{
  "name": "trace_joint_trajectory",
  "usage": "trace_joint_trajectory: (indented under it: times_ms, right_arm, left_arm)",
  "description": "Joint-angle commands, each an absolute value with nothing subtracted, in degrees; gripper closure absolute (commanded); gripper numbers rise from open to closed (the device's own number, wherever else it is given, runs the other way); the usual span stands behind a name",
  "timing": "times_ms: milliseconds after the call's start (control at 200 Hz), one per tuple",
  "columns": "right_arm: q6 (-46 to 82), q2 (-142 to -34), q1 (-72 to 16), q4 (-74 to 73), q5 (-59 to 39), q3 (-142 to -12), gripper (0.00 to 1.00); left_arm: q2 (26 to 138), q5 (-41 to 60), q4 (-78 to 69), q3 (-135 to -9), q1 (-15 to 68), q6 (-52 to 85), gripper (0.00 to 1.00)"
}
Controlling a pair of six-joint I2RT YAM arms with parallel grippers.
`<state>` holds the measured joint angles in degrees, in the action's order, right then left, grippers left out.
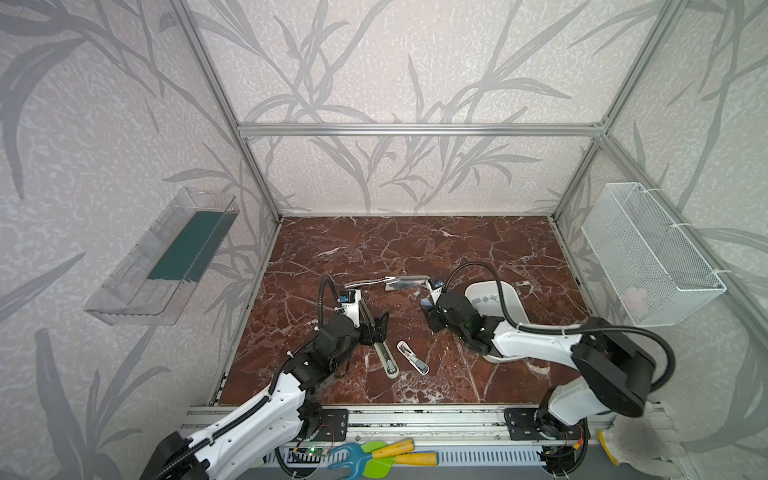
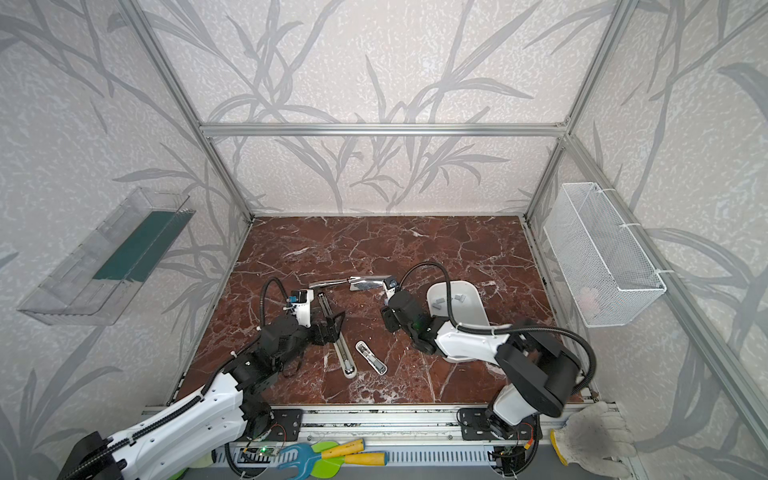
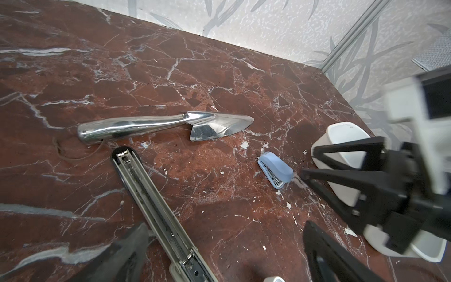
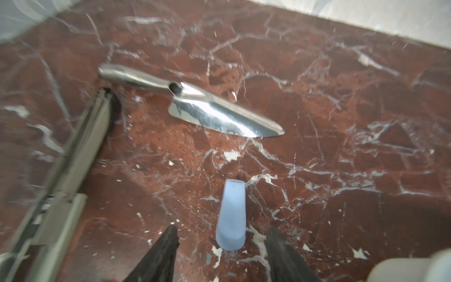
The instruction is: Load the staples into the stapler
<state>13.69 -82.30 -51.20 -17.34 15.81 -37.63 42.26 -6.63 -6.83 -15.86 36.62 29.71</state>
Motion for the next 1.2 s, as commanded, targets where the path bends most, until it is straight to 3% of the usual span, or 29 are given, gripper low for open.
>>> trace_joint_trajectory:
  times_ms: [0,150,315,460,585,865,1195]
  right_arm:
    - [13.61,-74.62,-55.44,-13.47,18.62,-32.89,0.39]
    - [15.22,-69.01,-66.12,-17.00,20.58,-26.26,0.47]
    - [17.05,-66.37,-74.44,-22.10,21.82,-18.41,0.56]
    - [18.00,-64.34,-74.65,-23.08,18.93,-14.15,0.56]
    - [17.06,-65.44,-74.76,-22.92,15.39,-14.35,0.56]
    - [14.92,-76.02,-74.79,-30.41,14.65,-18.06,0.56]
    - [14.67,-84.26,-74.67,-32.61,16.90,-21.45,0.63]
  left_arm:
    - [40.56,-11.45,-3.29,-16.24,36.24,34.82,0.01]
    - [37.60,-15.72,-5.67,-14.16,36.20,39.26,0.01]
    - [35.06,-17.56,3.79,-19.67,36.16,38.60,0.01]
    - [33.31,-24.48,-0.99,-16.18,36.05,40.55,0.04]
    - [36.07,-19.71,-0.09,-17.69,36.10,35.71,0.01]
    - [43.52,-10.36,-4.46,-19.80,36.15,30.94,0.03]
    - [44.07,-7.54,-5.59,-19.56,36.22,29.96,0.03]
